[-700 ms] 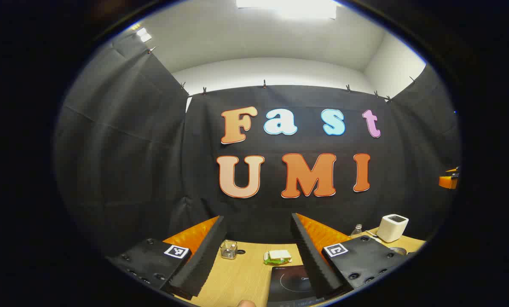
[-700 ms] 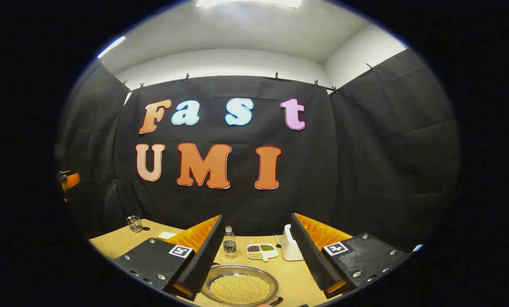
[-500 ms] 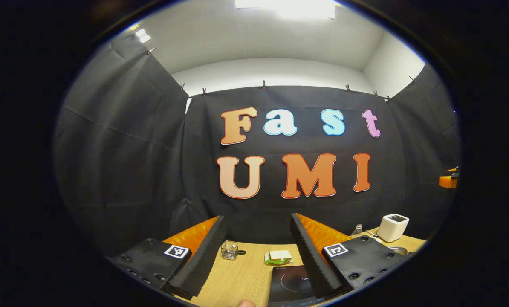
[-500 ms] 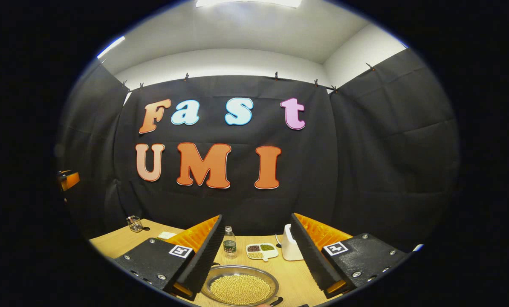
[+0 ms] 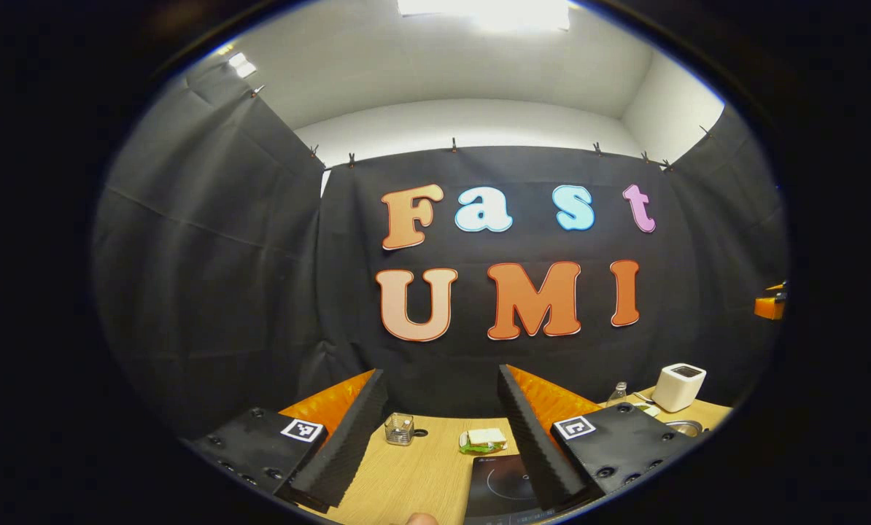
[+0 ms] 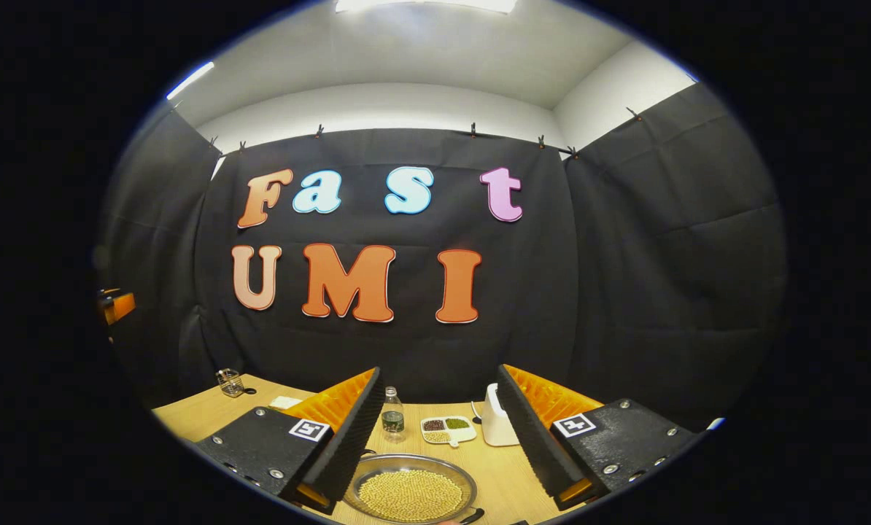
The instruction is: First push the handle of the pot to place it horizontally, then grasp the pot with both hands and set it on the induction cooktop.
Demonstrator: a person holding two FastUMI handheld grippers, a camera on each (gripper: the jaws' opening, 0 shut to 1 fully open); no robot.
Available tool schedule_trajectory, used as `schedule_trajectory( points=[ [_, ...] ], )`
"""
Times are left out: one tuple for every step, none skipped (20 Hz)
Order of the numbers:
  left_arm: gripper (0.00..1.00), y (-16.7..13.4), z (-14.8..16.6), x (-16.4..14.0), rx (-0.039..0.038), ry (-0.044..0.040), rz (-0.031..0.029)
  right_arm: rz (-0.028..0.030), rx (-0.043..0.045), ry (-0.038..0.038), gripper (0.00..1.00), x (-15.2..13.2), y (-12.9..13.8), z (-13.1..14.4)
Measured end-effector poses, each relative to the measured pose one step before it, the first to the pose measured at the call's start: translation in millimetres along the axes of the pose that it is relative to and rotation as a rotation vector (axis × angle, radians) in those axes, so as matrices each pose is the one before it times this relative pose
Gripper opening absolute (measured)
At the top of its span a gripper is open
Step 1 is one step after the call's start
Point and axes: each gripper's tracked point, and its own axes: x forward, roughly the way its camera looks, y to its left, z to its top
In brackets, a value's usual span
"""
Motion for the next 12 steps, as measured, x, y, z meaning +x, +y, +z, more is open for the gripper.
schedule_trajectory(
  points=[
    [0.96, 0.25, 1.59, -0.56, -0.00128, -0.00154, -0.0032, -0.00198, 0.00186, 0.00144, 0.96, 0.27, -0.94, -0.73],
    [1.0, -0.13, -0.41, -1.46, -0.00057, -0.00001, -0.00179, -0.00258, 0.00085, 0.0008, 0.96, -0.13, -0.94, -0.23],
    [1.0, -0.63, 0.09, -0.82, 0.00098, -0.0017, -0.0003, 0.00263, 0.00036, 0.00011, 0.96, 0.42, 0.0, 0.19],
    [1.0, 1.23, 1.51, -0.33, 0.001, -0.00091, 0.00043, 0.00333, 0.00067, 0.00131, 0.96, -0.74, 0.73, -0.61],
    [1.0, -0.14, 0.43, 0.06, -0.00017, -0.00009, 0.00035, 0.00277, -0.00112, 0.00092, 0.95, -0.22, 0.97, -0.76],
    [0.99, 0.45, 0.65, -1.31, -0.00108, 0.00031, -0.0001, 0.00388, -0.00279, -0.00045, 0.95, -0.19, 1.12, -0.25],
    [0.99, 0.26, -0.55, -0.26, -0.00087, 0.001, -0.00048, 0.002, -0.00301, 0.00073, 0.94, -0.76, 0.96, -0.05],
    [1.0, -0.07, -0.47, -0.04, -0.00092, 0.00051, -0.00079, 0.0006, -0.00116, -0.00137, 0.93, 0.02, -0.26, -0.4],
    [1.0, -0.31, 1.24, -1.64, -0.00048, -0.00037, -0.00258, -0.00259, 0.00216, -0.00072, 0.92, -0.8, -0.97, 0.16],
    [0.99, 0.78, -0.43, -0.17, 0.00145, -0.00042, -0.00023, -0.00006, 0.0021, -0.00166, 0.88, -0.35, -0.42, -0.11],
    [0.99, 1.19, 0.47, -0.22, 0.00249, -0.0014, 0.00288, 0.00244, 0.00205, -0.00127, 0.86, -0.43, 0.31, -0.47],
    [0.99, 1.84, -0.25, -0.79, 0.00218, -0.00001, 0.00461, 0.00402, 0.0032, 0.00049, 0.81, -1.5, 0.14, -1.79]
  ],
)
